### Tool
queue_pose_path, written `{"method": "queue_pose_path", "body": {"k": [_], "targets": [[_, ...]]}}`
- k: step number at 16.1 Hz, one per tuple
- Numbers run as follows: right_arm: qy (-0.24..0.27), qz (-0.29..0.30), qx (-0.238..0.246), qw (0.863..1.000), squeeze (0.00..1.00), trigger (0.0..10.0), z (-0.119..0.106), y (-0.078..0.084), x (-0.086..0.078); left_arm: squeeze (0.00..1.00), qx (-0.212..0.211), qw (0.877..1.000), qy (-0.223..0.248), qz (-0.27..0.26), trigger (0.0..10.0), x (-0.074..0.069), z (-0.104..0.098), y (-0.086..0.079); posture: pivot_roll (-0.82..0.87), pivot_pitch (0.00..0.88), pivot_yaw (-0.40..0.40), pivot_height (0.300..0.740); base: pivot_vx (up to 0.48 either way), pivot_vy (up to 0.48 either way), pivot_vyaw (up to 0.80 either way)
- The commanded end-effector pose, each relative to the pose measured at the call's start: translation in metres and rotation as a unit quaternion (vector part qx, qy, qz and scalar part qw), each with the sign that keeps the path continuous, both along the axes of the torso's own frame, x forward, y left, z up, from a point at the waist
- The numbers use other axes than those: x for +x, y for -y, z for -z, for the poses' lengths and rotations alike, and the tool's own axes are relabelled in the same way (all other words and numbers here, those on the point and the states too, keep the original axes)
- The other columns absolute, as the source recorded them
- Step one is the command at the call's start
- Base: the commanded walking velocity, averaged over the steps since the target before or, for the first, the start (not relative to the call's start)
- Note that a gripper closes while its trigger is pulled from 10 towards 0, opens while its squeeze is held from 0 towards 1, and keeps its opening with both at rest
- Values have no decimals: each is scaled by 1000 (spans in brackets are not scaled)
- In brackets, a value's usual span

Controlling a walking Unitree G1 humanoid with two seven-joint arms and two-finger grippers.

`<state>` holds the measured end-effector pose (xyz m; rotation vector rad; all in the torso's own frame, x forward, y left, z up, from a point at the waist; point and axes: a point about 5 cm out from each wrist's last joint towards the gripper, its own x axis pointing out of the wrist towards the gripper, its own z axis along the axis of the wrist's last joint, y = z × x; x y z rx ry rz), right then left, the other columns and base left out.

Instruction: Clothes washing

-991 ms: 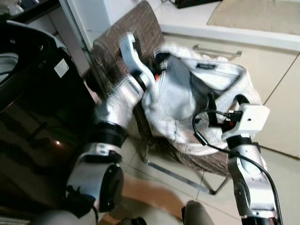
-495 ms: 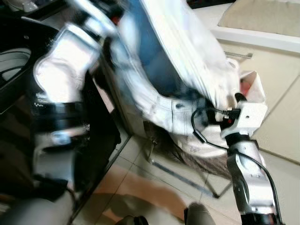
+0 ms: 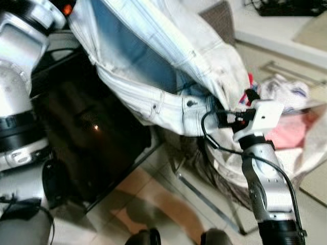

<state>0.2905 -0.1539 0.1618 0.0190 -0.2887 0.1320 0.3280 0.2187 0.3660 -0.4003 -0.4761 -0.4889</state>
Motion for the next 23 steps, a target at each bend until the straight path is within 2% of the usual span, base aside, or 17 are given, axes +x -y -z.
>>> {"method": "queue_pose_path", "body": {"k": [1, 4, 5, 9, 11, 14, 17, 19, 20, 21, 23], "targets": [[-37, 23, 3, 999, 0, 10000, 14, 12, 1, 0, -13, 996, 5, -89, 0, -8, 5, -31, -185, 7, 78, 740, 0, 0, 644], [-37, 18, 3, 999, 0, 10000, 14, 12, 4, 0, -34, 992, -37, -113, 0, -6, 30, -32, -169, 0, 67, 740, 0, 0, 642], [-37, 18, 3, 999, 0, 10000, 14, 12, 4, 0, -34, 992, -37, -113, 0, -6, 30, -32, -169, 0, 67, 740, 0, 0, 644], [-40, 9, 5, 999, 0, 10000, 15, 10, 8, 0, -14, 983, -108, -147, 0, -5, 79, -12, -151, 0, 53, 740, 0, 0, 636], [-41, 8, 6, 999, 0, 10000, 15, 10, 9, 0, -18, 981, -121, -150, 0, -5, 86, -9, -151, 0, 53, 740, 0, 0, 631], [-41, 4, 4, 999, 0, 10000, 15, 9, 11, 0, -63, 975, -161, -141, 0, -7, 109, 4, -145, 0, 48, 740, 0, 0, 621], [-41, 2, 3, 999, 0, 10000, 16, 7, 12, 0, -31, 983, -158, -94, 0, -12, 113, 33, -145, 0, 51, 740, 0, 0, 613], [-41, 1, 2, 999, 0, 10000, 16, 6, 12, 0, -28, 983, -160, -91, 0, -13, 114, 38, -147, 0, 54, 740, 0, 0, 613], [-40, 0, 2, 999, 0, 10000, 16, 6, 12, 0, -4, 981, -166, -96, 0, -13, 120, 42, -149, 0, 57, 740, 0, 0, 613], [-40, 0, 2, 999, 0, 10000, 16, 6, 12, 0, -4, 981, -166, -96, 0, -13, 120, 42, -149, 0, 57, 740, 0, 0, 613], [-41, 2, 4, 999, 0, 10000, 17, 5, 12, 0, 79, 975, -174, -115, 0, -11, 136, 55, -150, 0, 61, 740, 0, 0, 613]]}}
